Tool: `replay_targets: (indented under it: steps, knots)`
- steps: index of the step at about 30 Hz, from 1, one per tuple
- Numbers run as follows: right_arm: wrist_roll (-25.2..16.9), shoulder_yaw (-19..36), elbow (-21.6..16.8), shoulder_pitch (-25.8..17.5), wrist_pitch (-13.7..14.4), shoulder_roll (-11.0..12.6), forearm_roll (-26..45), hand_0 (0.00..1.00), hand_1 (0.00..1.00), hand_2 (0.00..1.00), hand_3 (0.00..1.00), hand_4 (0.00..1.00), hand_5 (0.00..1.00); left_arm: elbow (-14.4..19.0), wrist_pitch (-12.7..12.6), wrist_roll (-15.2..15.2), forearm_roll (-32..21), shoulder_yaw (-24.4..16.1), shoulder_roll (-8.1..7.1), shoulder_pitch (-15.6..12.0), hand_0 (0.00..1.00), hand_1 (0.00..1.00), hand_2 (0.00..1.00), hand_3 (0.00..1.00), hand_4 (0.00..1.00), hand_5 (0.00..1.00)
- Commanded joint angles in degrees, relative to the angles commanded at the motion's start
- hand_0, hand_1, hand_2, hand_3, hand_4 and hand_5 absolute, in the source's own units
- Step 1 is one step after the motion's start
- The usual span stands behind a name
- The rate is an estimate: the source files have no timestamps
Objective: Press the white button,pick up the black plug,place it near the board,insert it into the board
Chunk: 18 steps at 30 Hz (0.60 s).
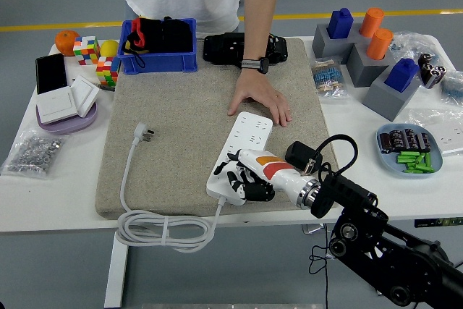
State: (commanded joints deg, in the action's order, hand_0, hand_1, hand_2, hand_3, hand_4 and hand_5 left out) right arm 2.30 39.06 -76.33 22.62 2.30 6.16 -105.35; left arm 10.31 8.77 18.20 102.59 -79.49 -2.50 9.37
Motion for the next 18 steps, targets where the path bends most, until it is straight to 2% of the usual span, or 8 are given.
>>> replay_targets:
  steps: [18]
  knots:
    - [-2.2,-2.6,4.7,1.7,1.0,0.7,-5.5,0.002,0.002,0.081,0.601,0.278,0.002,0.0,0.2,0.0,0.3,0.2,-0.22,0.2,0.691,0.638,0.613,0.64,0.562,0.2]
